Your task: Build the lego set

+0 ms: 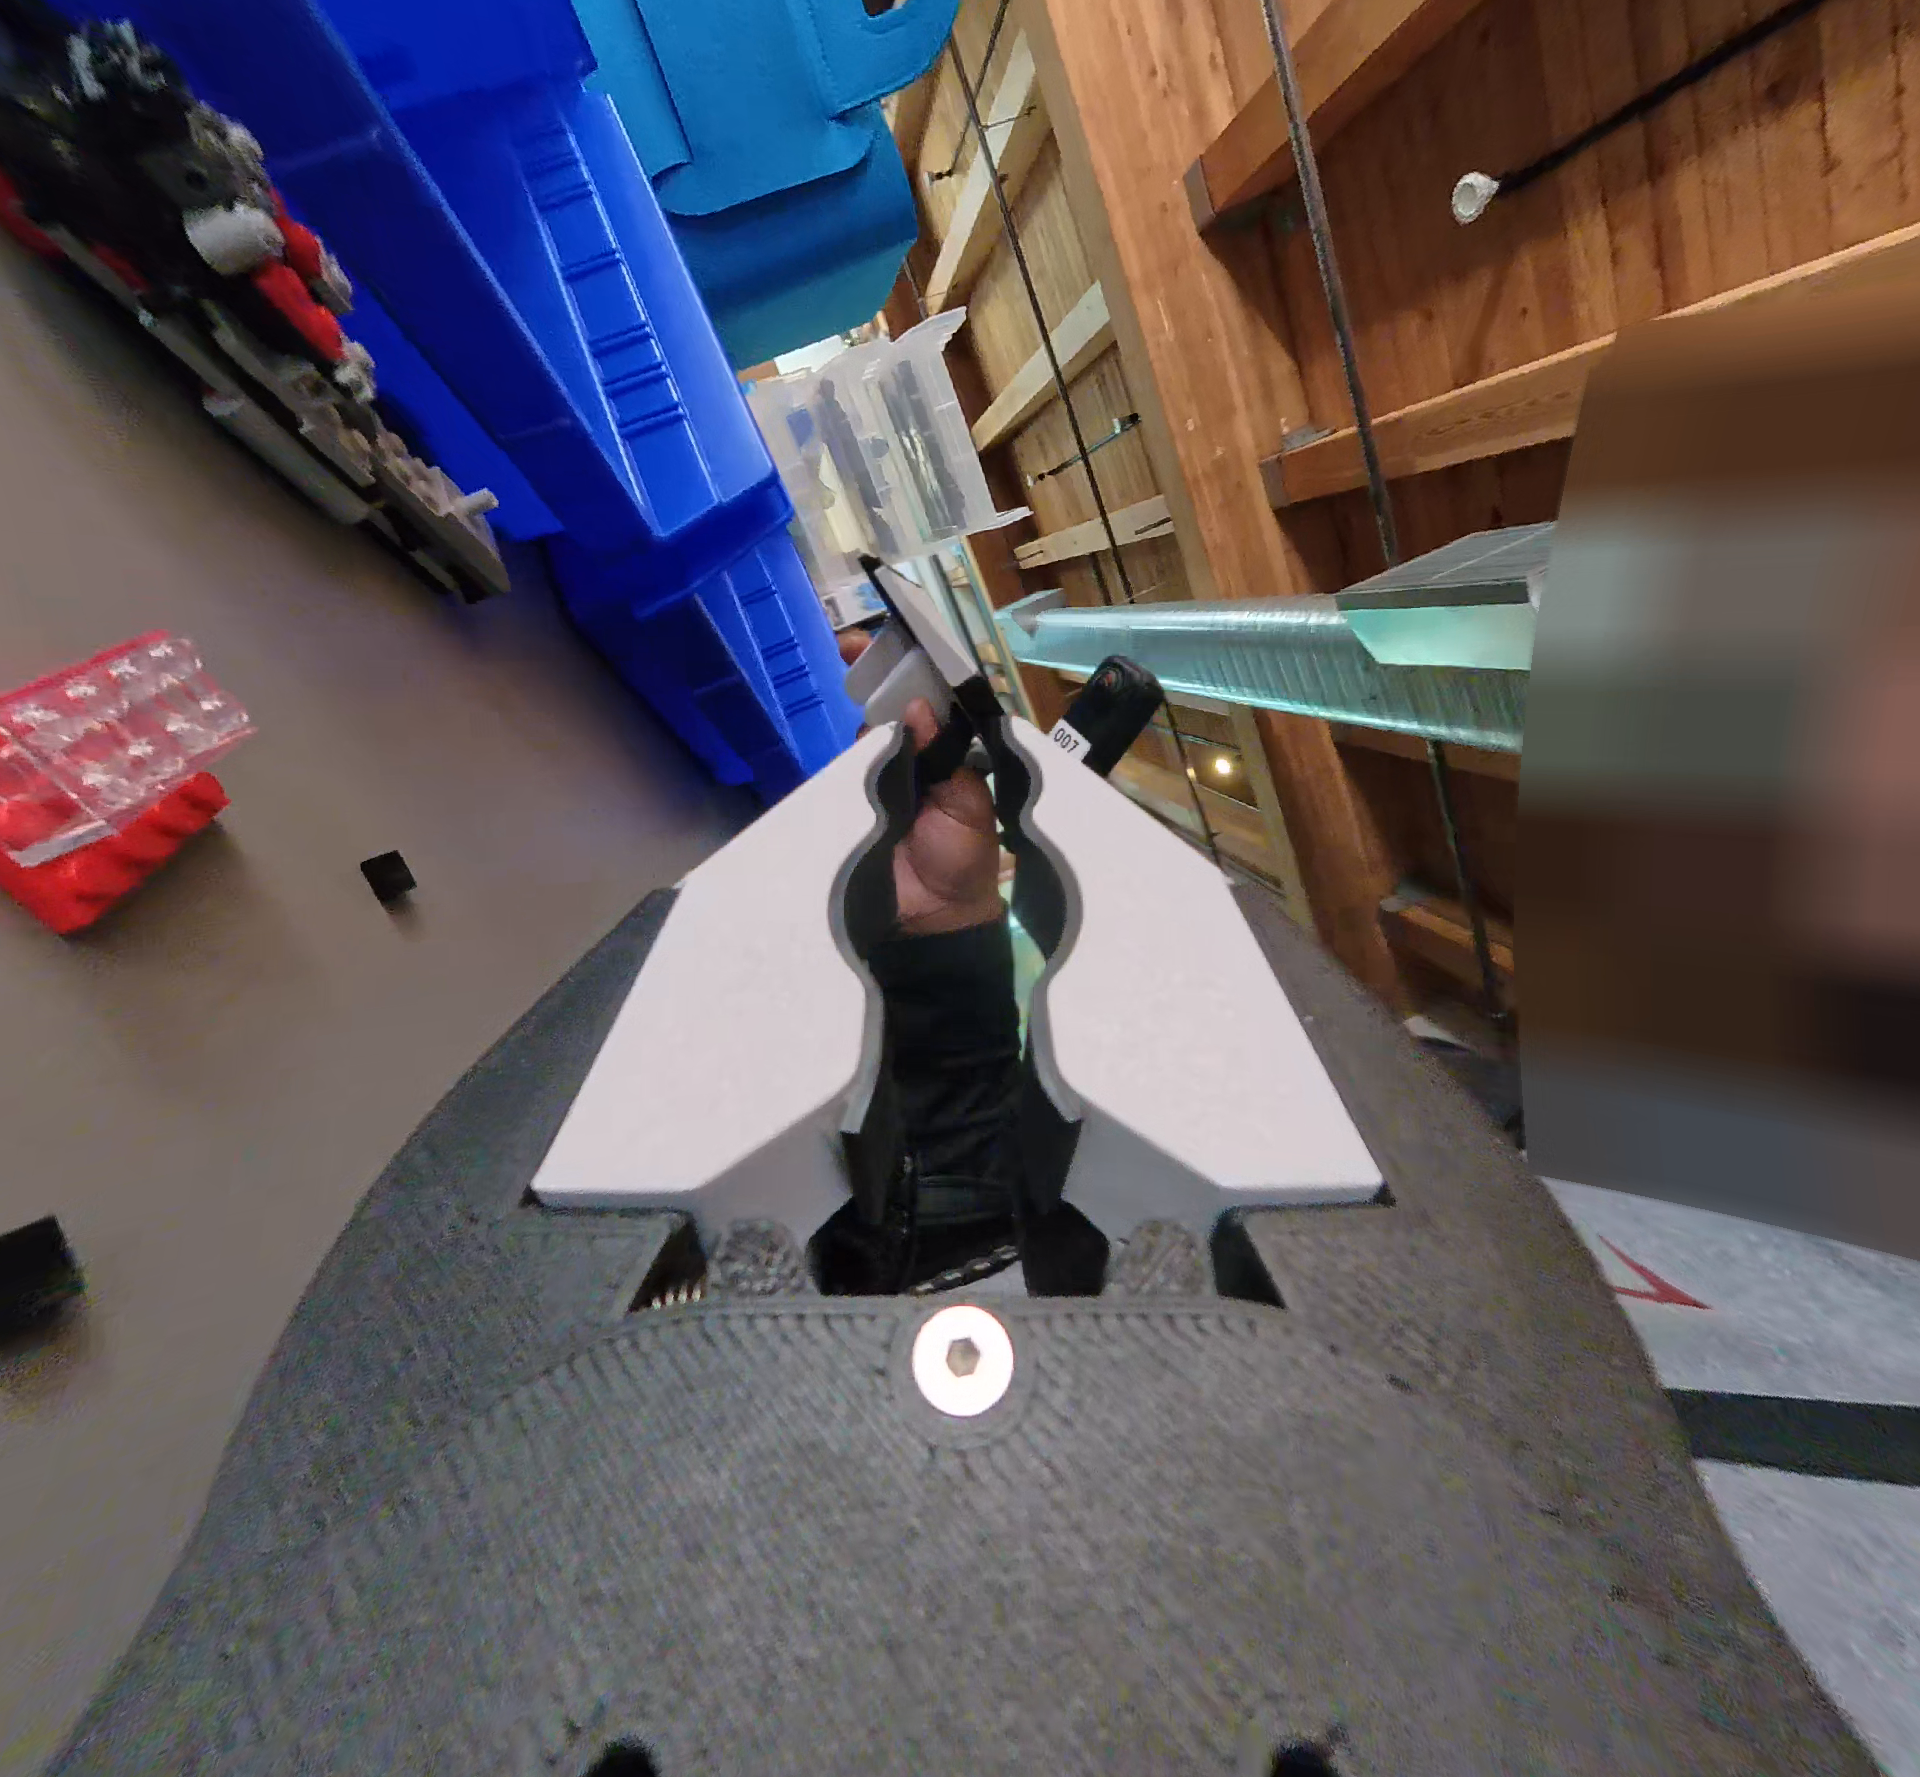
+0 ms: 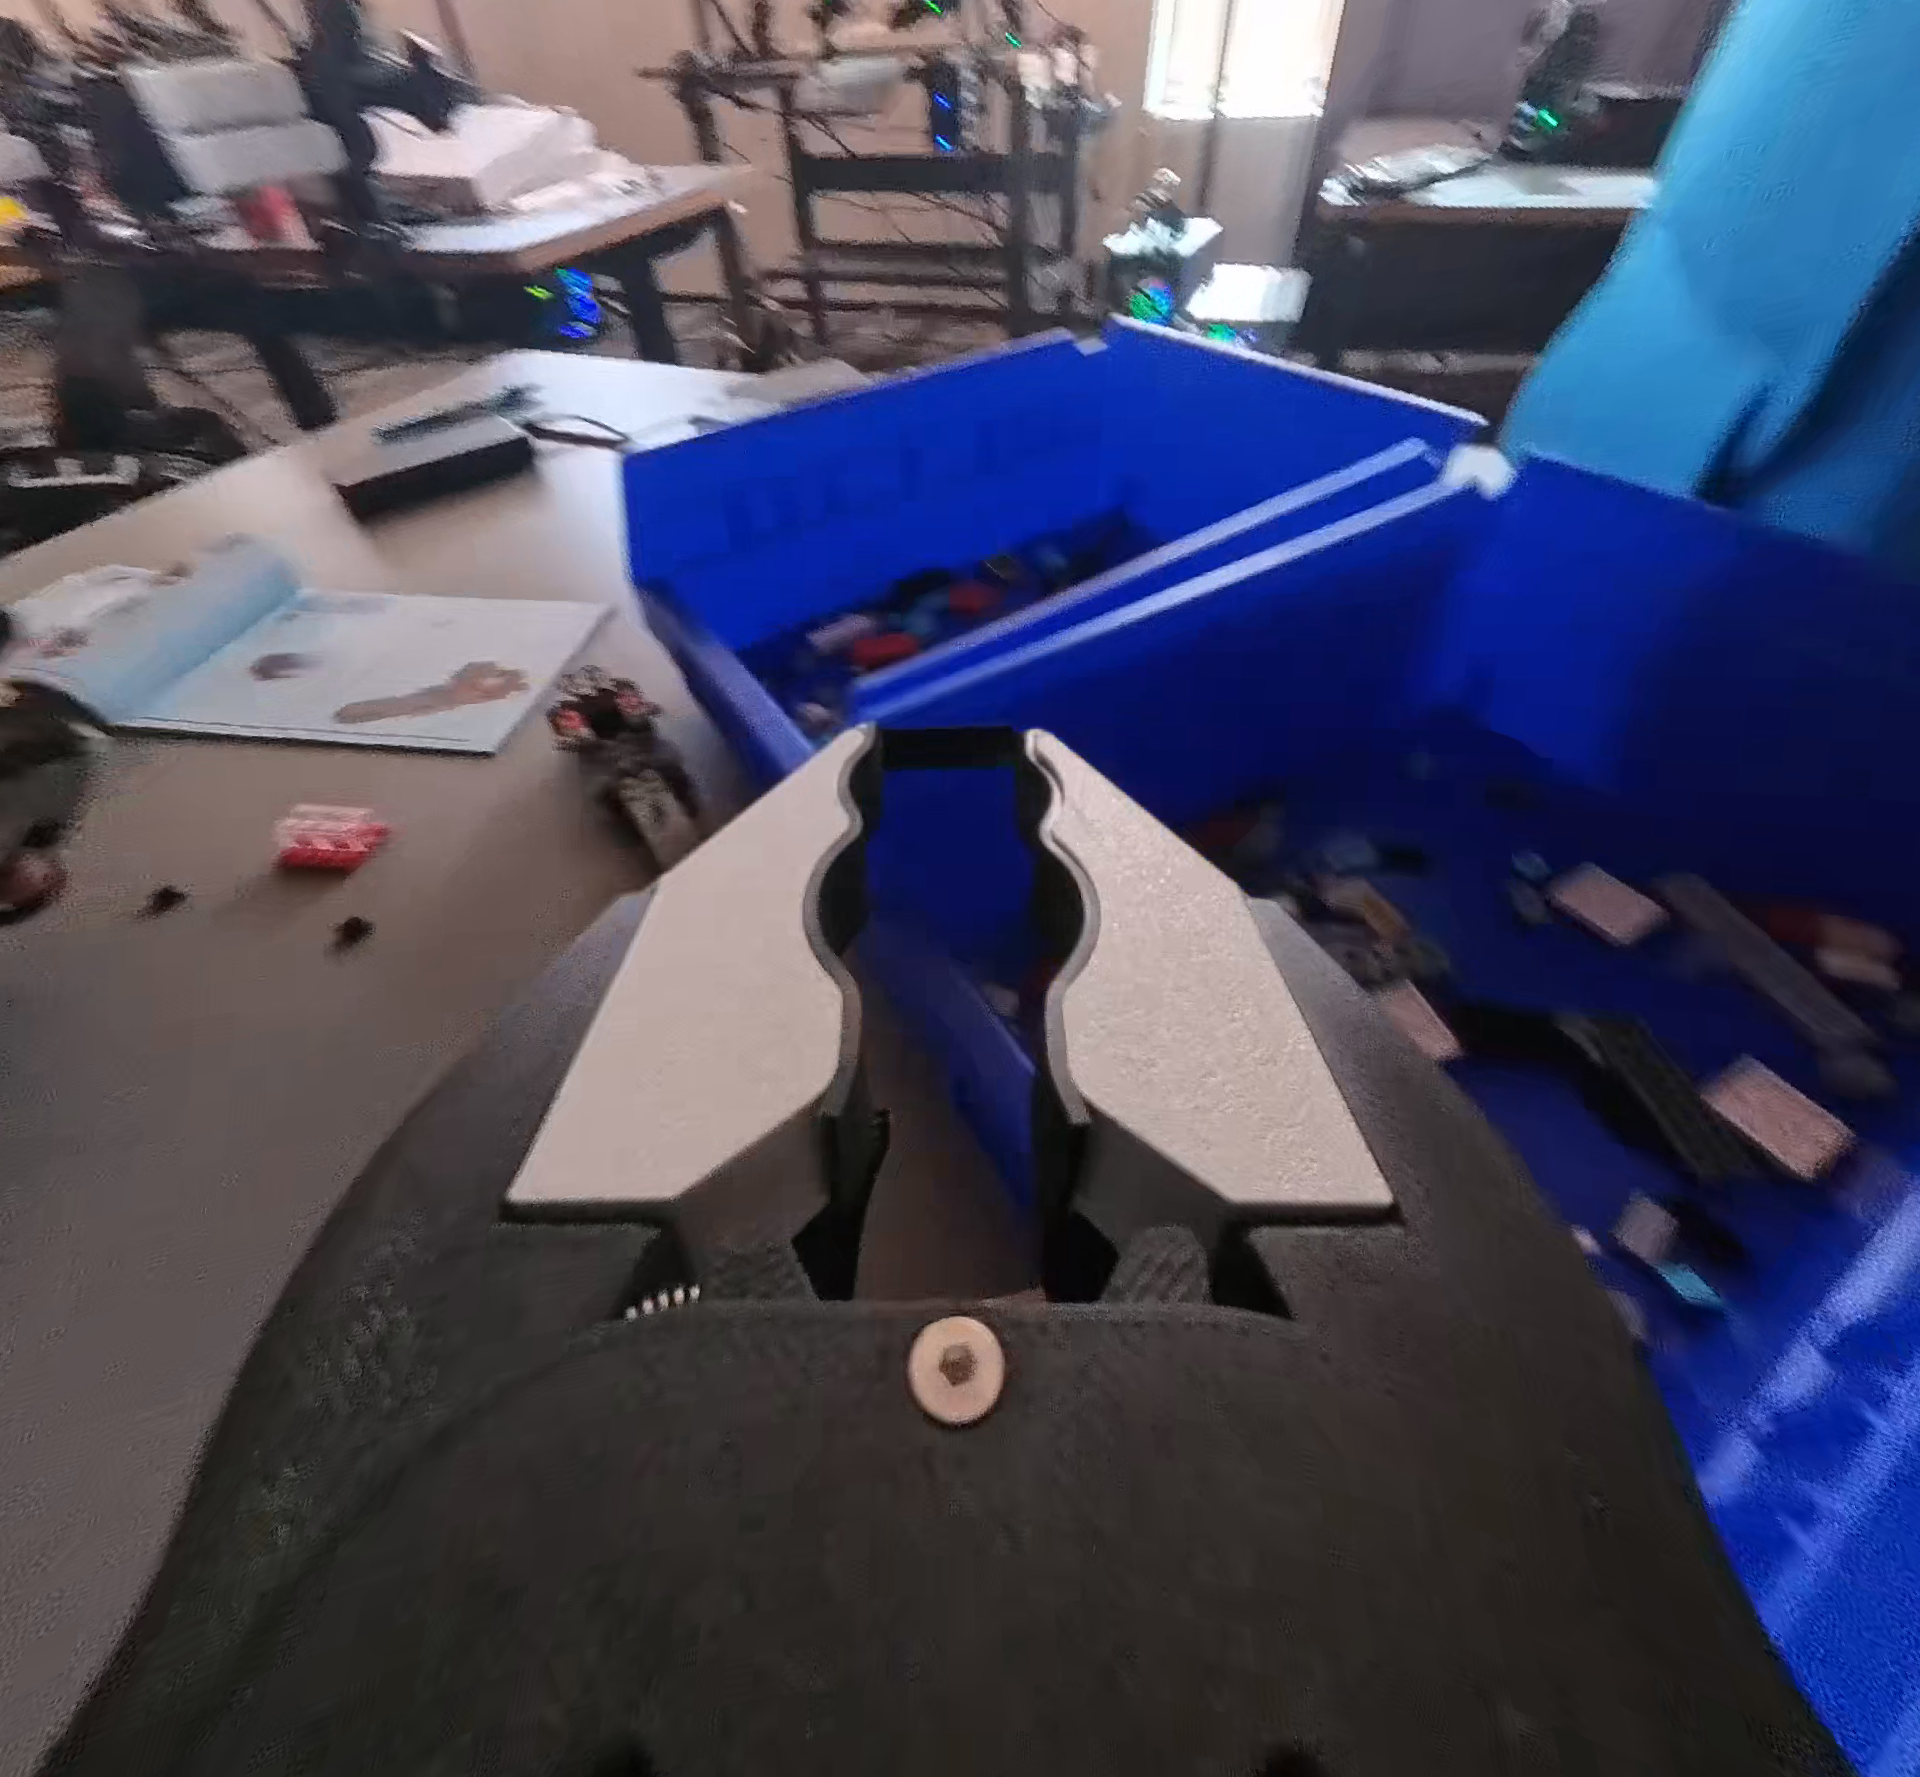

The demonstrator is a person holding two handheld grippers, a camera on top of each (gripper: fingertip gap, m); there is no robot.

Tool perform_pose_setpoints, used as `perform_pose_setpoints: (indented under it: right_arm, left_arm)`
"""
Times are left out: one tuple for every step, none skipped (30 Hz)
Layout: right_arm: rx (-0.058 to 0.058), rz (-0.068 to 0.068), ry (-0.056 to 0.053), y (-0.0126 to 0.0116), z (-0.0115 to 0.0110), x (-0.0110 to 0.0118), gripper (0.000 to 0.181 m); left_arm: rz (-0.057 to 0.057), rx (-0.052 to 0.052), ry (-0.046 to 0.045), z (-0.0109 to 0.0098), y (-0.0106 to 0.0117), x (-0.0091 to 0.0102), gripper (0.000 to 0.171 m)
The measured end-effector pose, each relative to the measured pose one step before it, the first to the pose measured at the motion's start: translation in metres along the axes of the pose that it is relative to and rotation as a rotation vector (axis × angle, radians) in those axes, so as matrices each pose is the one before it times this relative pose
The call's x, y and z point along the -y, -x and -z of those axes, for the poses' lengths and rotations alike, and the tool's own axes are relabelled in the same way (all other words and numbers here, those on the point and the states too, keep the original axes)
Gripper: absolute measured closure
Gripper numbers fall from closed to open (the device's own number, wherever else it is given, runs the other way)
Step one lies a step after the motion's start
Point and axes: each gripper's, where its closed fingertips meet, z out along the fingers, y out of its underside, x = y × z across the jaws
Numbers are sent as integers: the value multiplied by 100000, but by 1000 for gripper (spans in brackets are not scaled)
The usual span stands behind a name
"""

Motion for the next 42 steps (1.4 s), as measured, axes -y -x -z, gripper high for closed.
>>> perform_pose_setpoints:
  right_arm:
    - [-3911,-496,2947,-913,27,-626,155]
    - [-4015,-825,2927,-865,-83,-605,155]
    - [-4162,-1228,3012,-859,-165,-586,155]
    - [-3851,-1087,2933,-777,-254,-519,155]
    - [-3626,-654,2936,-679,-307,-479,154]
    - [-3408,-96,2877,-600,-318,-403,155]
    - [-2721,321,2116,-437,-277,-240,151]
    - [-1621,267,1125,-242,-121,-44,141]
    - [-132,224,100,-25,67,123,134]
    - [775,247,-880,72,210,251,131]
    - [704,238,-937,7,324,229,131]
    - [399,262,-611,-90,391,145,131]
    - [497,385,-815,-140,509,173,130]
    - [473,406,-1116,-227,633,222,130]
    - [23,386,-942,-404,756,234,131]
    - [-207,816,-584,-588,825,256,133]
    - [-181,1786,-294,-720,806,295,138]
    - [-579,2981,595,-923,683,311,145]
    - [-864,4399,2630,-1107,405,210,151]
    - [-236,5879,4909,-1137,62,93,154]
    - [239,6602,6115,-1140,-232,60,154]
    - [137,6237,6105,-1209,-407,74,153]
    - [422,4806,5430,-1234,-455,93,153]
    - [1746,2816,4388,-1088,-356,95,152]
    - [2430,926,2991,-980,-131,126,152]
    - [1420,-357,1557,-1048,149,132,151]
    - [6,-1112,614,-1133,390,15,151]
    - [-969,-1999,-8,-1098,575,-152,151]
    - [-1169,-2722,-374,-899,678,-398,151]
    - [-1349,-3156,-305,-685,732,-702,151]
    - [-2040,-3410,-91,-581,706,-1020,151]
    - [-2604,-3456,-21,-502,658,-1263,151]
    - [-2390,-3436,196,-388,567,-1463,151]
    - [-1927,-3375,707,-306,434,-1605,151]
    - [-1715,-2958,1230,-307,294,-1650,152]
    - [-1547,-2261,1748,-375,175,-1585,151]
    - [-1283,-1568,2202,-465,54,-1390,152]
    - [-1251,-967,2434,-582,-34,-1082,152]
    - [-1631,-162,2335,-747,-72,-610,152]
    - [-1868,721,2011,-880,-143,-56,152]
    - [-1289,1147,1993,-914,-335,452,152]
    - [78,1044,2886,-873,-623,739,153]
  left_arm:
    - [-2250,1583,-105,188,-31,124,157]
    - [-2400,1588,-260,256,-39,145,156]
    - [-2159,1473,-419,309,-44,160,156]
    - [-1721,1357,-521,361,-22,154,156]
    - [-1274,1186,-650,377,2,124,157]
    - [-752,1118,-664,393,73,87,157]
    - [-326,1043,-647,383,131,65,157]
    - [50,941,-511,359,170,23,157]
    - [234,848,-383,331,200,5,157]
    - [266,845,-353,294,203,-12,157]
    - [352,657,-328,266,172,-6,157]
    - [478,-31,-472,202,48,45,157]
    - [231,-420,-427,137,-69,78,157]
    - [-258,42,-47,74,-16,56,157]
    - [-684,619,371,8,58,20,157]
    - [-912,752,566,-15,46,20,157]
    - [-913,660,518,-36,23,21,157]
    - [-778,587,462,-49,12,45,156]
    - [-580,482,432,-45,-2,59,156]
    - [-500,169,356,-38,-63,73,156]
    - [-611,-75,298,-48,-112,77,156]
    - [-816,-115,267,-46,-116,80,156]
    - [-1012,43,235,-28,-97,57,156]
    - [-1078,239,122,12,-89,41,155]
    - [-982,325,-250,92,-96,39,155]
    - [-889,465,-935,212,-86,77,155]
    - [-854,617,-1488,328,-63,85,155]
    - [-774,850,-1646,403,7,50,155]
    - [-483,1172,-1482,439,137,-3,155]
    - [41,1415,-1275,439,264,-37,155]
    - [547,1289,-1158,410,310,-39,155]
    - [1177,574,-1159,349,210,40,155]
    - [1260,-1125,-1253,248,-122,186,155]
    - [231,-426,-610,152,-65,195,155]
    - [-685,1227,616,43,177,77,155]
    - [-1033,1437,1317,-43,216,16,155]
    - [-833,756,1252,-95,147,45,155]
    - [-389,166,1051,-150,80,66,155]
    - [-20,-52,992,-181,76,62,155]
    - [-15,-70,971,-207,61,38,155]
    - [-206,-50,968,-234,58,0,155]
    - [-328,-100,930,-238,28,-31,155]
